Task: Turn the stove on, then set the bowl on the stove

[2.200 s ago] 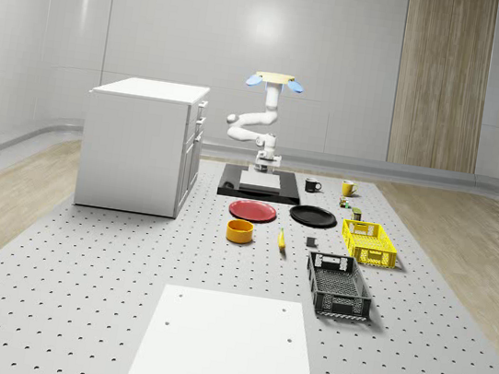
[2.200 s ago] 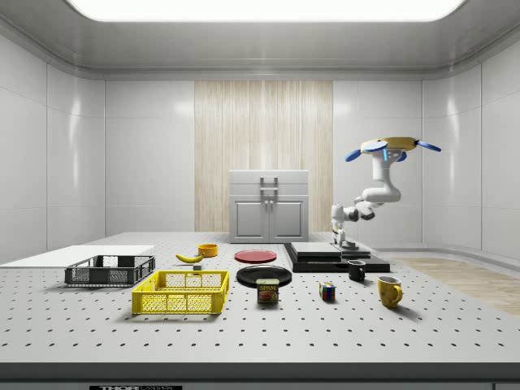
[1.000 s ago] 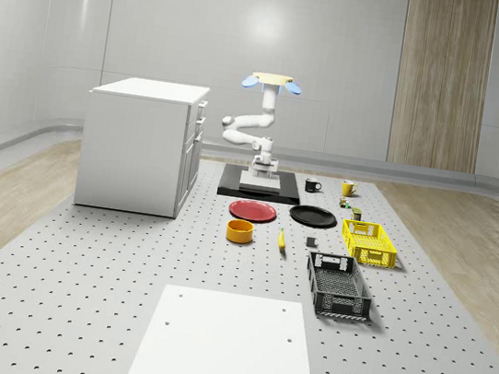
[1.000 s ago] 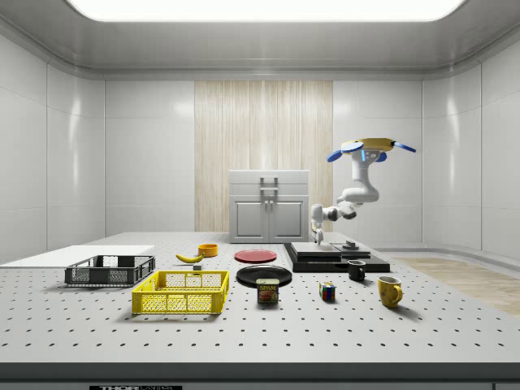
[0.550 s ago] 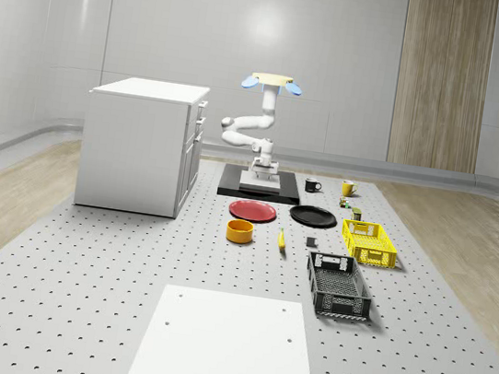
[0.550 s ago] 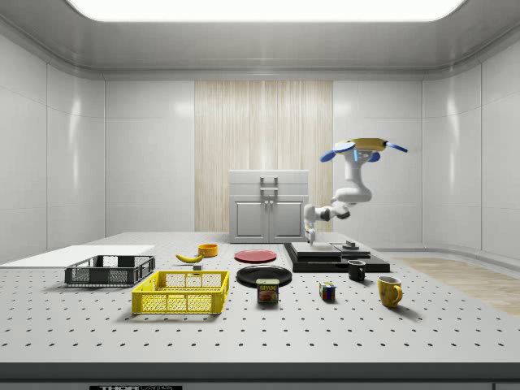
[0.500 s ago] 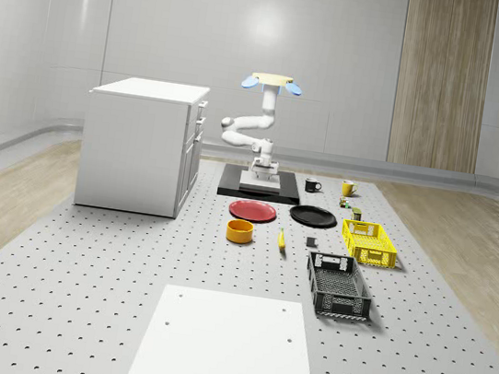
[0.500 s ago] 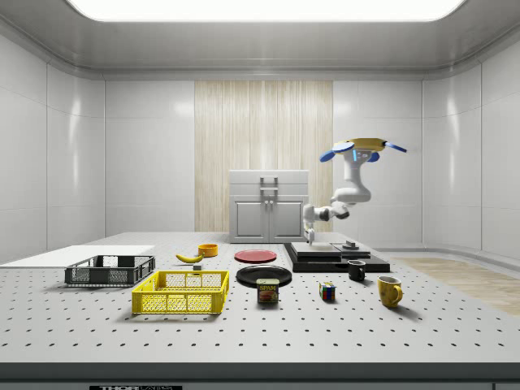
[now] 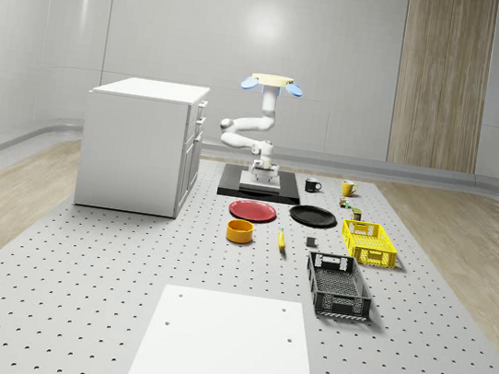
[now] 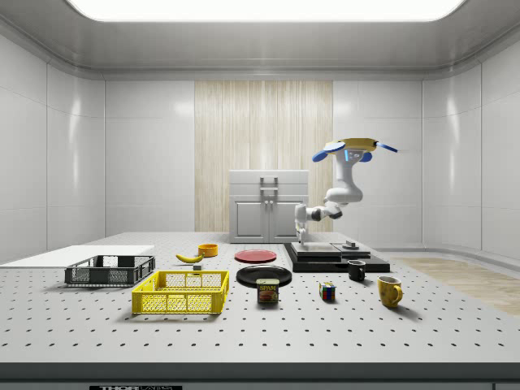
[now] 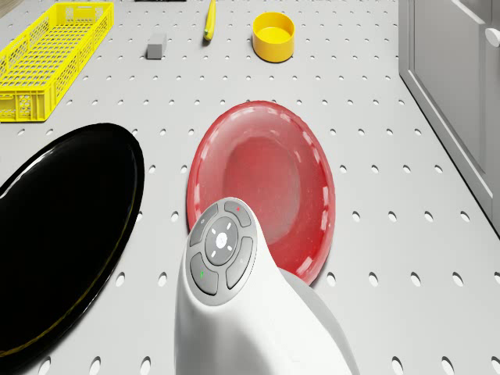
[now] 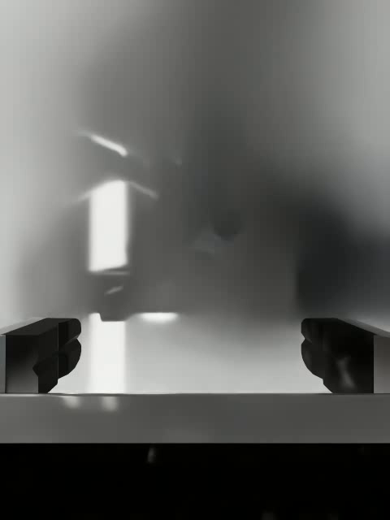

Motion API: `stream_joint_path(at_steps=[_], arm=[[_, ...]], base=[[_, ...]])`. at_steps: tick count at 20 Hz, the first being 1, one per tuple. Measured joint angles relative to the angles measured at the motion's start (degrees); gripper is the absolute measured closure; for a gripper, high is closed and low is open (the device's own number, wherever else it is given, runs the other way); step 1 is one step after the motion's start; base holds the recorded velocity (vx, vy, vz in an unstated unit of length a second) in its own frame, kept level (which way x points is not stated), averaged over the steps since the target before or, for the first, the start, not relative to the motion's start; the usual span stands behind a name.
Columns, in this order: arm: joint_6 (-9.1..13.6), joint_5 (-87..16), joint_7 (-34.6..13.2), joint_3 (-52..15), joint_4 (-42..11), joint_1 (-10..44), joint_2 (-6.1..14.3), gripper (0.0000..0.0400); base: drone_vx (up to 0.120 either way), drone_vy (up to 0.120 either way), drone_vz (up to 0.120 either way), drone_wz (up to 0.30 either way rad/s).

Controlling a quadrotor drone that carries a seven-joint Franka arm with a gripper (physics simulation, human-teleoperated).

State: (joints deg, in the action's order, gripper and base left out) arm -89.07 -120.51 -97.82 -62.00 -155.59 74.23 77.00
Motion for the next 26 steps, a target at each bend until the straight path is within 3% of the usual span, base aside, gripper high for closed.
stream_joint_path(at_steps=[26], arm=[[-0.44, 0.26, -0.22, -0.09, 0.05, 0.28, 0.48, 0.0]], base=[[0.12, -0.002, 0.0, 0.0]])
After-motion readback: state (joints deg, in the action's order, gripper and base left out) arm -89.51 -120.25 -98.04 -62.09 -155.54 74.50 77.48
